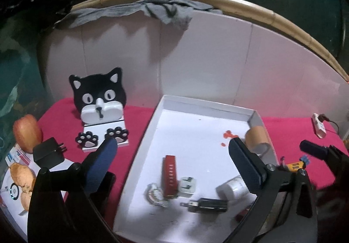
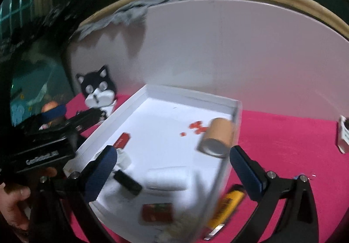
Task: Organize rigid objects
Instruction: 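Grasp the blue binder clip with the right tool while the left tool grasps a yellow lighter, then carry the lighter and clip into the tray and open both tools, then grasp the second yellow lighter with the left tool while the right tool grasps the black pen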
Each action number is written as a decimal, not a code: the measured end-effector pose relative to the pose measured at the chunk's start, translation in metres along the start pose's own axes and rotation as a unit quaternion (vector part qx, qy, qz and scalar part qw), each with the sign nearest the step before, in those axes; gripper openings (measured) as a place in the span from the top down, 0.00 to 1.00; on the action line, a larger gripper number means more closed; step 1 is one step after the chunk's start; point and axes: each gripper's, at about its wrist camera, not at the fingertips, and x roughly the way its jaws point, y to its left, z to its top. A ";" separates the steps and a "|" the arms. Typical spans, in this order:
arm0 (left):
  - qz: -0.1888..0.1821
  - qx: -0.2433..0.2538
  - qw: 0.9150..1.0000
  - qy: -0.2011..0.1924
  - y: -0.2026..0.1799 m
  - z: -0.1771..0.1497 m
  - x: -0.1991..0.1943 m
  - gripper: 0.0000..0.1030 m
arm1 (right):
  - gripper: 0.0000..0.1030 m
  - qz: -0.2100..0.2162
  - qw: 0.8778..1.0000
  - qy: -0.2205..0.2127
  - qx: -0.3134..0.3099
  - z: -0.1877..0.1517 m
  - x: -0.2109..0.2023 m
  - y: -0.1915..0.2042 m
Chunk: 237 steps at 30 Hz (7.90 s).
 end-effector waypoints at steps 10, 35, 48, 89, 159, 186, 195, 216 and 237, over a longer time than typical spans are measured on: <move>-0.081 0.036 0.996 0.014 -0.053 -0.003 -0.007 0.00 | 0.00 -0.085 0.990 -0.035 0.103 -0.008 -0.051 -0.127; -0.188 0.293 0.928 0.135 -0.242 -0.047 0.029 0.00 | 0.58 -0.133 0.983 0.095 0.082 -0.059 0.012 -0.183; -0.206 0.435 0.861 0.168 -0.324 -0.068 0.085 0.00 | 0.81 -0.111 0.975 0.059 0.183 -0.116 -0.086 -0.248; -0.296 0.223 0.927 0.056 -0.242 -0.015 -0.040 0.77 | 0.81 -0.056 0.981 -0.100 0.158 -0.072 -0.188 -0.183; -0.046 -0.023 0.997 0.058 0.008 -0.004 0.030 0.16 | 0.00 0.028 1.000 0.012 -0.007 0.037 0.012 0.040; -0.088 -0.049 0.994 0.038 0.000 -0.028 -0.021 0.00 | 0.00 -0.147 0.975 0.165 0.032 -0.028 0.072 -0.087; -0.099 -0.047 0.993 0.038 -0.008 -0.031 -0.028 0.00 | 0.00 -0.113 0.977 0.183 -0.004 -0.044 0.062 -0.088; -0.208 0.067 0.968 0.124 -0.145 -0.090 -0.032 0.00 | 0.00 -0.076 0.992 0.067 0.081 -0.145 -0.126 -0.135; -0.169 0.130 0.944 0.252 -0.270 -0.147 -0.003 0.00 | 0.00 -0.100 0.965 0.027 0.239 -0.175 -0.164 -0.203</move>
